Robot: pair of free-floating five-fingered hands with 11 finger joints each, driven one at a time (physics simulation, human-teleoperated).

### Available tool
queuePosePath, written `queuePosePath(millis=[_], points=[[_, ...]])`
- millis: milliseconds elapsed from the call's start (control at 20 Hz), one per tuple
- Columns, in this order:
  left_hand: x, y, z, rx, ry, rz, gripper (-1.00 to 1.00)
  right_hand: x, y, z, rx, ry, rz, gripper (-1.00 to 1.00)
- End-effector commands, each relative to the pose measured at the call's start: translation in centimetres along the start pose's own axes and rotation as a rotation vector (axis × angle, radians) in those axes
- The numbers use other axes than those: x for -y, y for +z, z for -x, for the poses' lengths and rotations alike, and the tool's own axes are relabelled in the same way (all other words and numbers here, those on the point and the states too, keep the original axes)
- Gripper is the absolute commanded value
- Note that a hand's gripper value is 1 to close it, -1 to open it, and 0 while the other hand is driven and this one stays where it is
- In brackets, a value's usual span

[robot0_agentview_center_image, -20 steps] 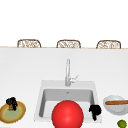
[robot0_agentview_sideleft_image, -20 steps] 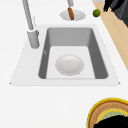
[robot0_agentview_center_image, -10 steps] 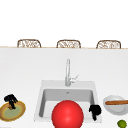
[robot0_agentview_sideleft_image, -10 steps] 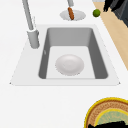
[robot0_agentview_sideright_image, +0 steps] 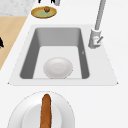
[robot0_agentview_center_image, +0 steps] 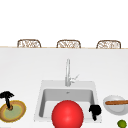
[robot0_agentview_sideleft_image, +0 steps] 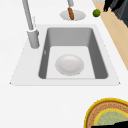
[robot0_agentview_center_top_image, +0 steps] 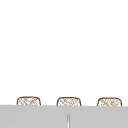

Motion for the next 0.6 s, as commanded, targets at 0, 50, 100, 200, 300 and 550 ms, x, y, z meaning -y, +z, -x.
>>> queuePosePath(millis=[0, 50, 100, 200, 300, 550], points=[[-2.0, 0.4, -2.8, -0.019, 0.007, 0.014, -1.0, 0.0, 0.0, 0.0, 0.0, 0.0, 0.0, 0.0], [-2.4, 0.5, -3.5, -0.02, 0.012, 0.02, -1.0, 0.0, 0.0, 0.0, 0.0, 0.0, 0.0, 0.0], [-2.9, 0.7, -4.2, -0.021, 0.017, 0.023, -1.0, 0.0, 0.0, 0.0, 0.0, 0.0, 0.0, 0.0], [-3.7, 0.8, -5.5, -0.026, 0.012, 0.021, -1.0, 0.0, 0.0, 0.0, 0.0, 0.0, 0.0, 0.0], [-2.6, 0.7, -5.2, -0.033, -0.023, -0.01, -1.0, 0.0, 0.0, 0.0, 0.0, 0.0, 0.0, 0.0], [-3.0, 0.8, -4.8, -0.007, 0.002, 0.007, -1.0, 0.0, 0.0, 0.0, 0.0, 0.0, 0.0, 0.0]])
